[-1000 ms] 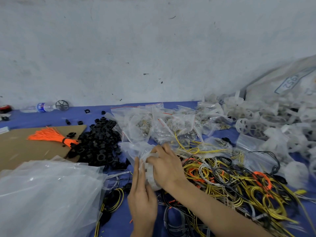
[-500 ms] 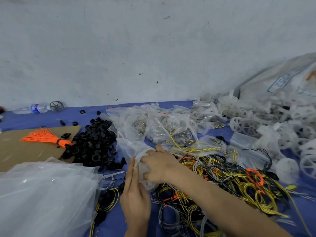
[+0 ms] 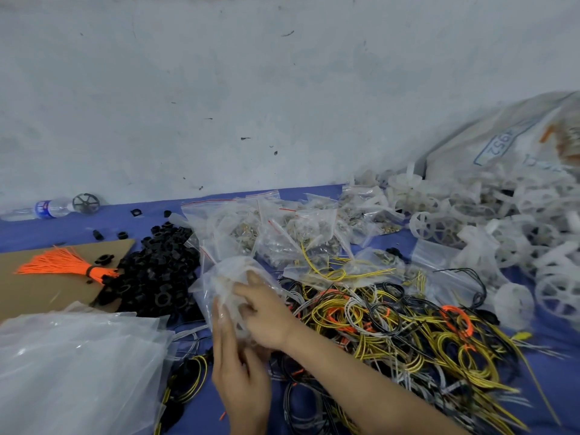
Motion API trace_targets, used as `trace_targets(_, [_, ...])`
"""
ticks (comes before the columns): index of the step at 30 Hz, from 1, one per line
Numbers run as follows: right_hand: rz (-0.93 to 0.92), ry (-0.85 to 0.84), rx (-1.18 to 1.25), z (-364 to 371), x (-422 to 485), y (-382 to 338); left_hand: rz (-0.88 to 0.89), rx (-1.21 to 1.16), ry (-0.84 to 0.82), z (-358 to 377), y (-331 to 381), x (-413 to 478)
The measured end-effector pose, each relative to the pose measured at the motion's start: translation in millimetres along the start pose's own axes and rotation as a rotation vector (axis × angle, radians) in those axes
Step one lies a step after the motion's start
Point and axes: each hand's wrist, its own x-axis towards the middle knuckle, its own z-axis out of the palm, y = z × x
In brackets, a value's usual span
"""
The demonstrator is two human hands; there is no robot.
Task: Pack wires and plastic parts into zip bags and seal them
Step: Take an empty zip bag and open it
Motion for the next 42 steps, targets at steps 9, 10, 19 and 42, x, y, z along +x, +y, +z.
trace_targets(9, [0.215,0.147,-0.275,-131,13,68,-0.107,0.045,-0.005,8,-10,-6])
trace_targets(10, [0.293,0.014,-0.495,-136,13,86,-0.116,0.049,-0.003,7,-12,-7])
trace_targets(19, [0.514,0.446,-0.141,-139,-21,110,-0.146,0.031,-0.007,8,-21,-8])
trace_targets(42, [0.43,0.101,-0.841,-110,-115,59,-0.186,0.064,-0.077,-1,-9,-11])
